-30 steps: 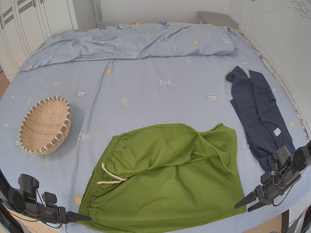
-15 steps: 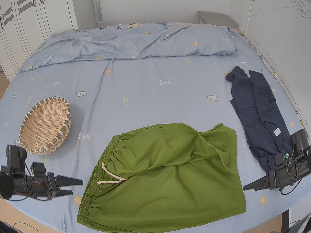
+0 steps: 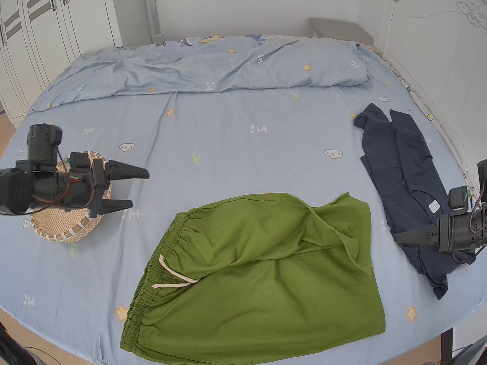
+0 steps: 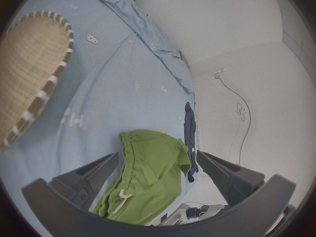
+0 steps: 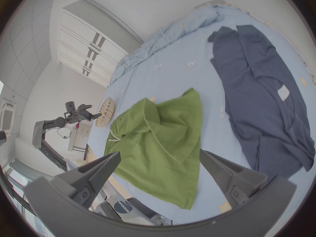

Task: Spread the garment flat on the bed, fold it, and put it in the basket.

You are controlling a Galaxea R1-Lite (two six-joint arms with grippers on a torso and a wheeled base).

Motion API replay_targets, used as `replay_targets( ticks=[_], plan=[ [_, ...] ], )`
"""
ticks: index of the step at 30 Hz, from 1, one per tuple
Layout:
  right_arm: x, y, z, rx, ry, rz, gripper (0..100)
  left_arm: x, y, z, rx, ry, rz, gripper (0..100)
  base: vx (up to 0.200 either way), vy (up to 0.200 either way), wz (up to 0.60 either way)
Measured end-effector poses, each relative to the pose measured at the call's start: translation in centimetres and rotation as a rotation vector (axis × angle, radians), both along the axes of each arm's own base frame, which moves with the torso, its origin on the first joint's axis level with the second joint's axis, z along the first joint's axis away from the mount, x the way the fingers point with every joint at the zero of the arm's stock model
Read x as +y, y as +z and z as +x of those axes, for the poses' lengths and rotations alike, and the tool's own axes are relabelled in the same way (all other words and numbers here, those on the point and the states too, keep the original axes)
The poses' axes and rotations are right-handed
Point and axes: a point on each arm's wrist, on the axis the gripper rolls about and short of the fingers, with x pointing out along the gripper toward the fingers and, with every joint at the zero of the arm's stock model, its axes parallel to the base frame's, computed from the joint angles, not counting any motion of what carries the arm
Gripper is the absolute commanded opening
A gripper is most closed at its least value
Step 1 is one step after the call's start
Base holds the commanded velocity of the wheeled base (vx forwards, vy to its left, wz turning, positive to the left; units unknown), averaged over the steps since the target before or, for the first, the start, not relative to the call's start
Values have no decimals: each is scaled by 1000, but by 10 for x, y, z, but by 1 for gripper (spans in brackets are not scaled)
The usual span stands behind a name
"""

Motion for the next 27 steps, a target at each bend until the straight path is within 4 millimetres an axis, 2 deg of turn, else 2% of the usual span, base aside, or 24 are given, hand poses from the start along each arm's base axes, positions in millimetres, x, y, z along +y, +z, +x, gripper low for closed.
replay_targets(
  ticks=[5, 10, 15, 25, 26, 27],
  plan=[
    [3, 12, 3, -55, 12, 1, 100, -14, -18, 47, 80, -22, -24, 100, 0, 0, 0],
    [6, 17, 4, -79, 26, 2, 100, -26, -47, 75, 169, -39, -31, 100, 0, 0, 0],
    [9, 18, 3, -88, 31, -11, 100, -39, -67, 85, 219, -69, -28, 100, 0, 0, 0],
    [11, 19, 3, -92, 31, -18, 100, -56, -87, 89, 267, -98, -10, 100, 0, 0, 0],
    [11, 19, 3, -93, 31, -18, 100, -57, -89, 90, 271, -95, -6, 0, 0, 0, 0],
    [11, 19, 3, -93, 31, -18, 100, -59, -90, 90, 273, -96, -3, 0, 0, 0, 0]
  ],
)
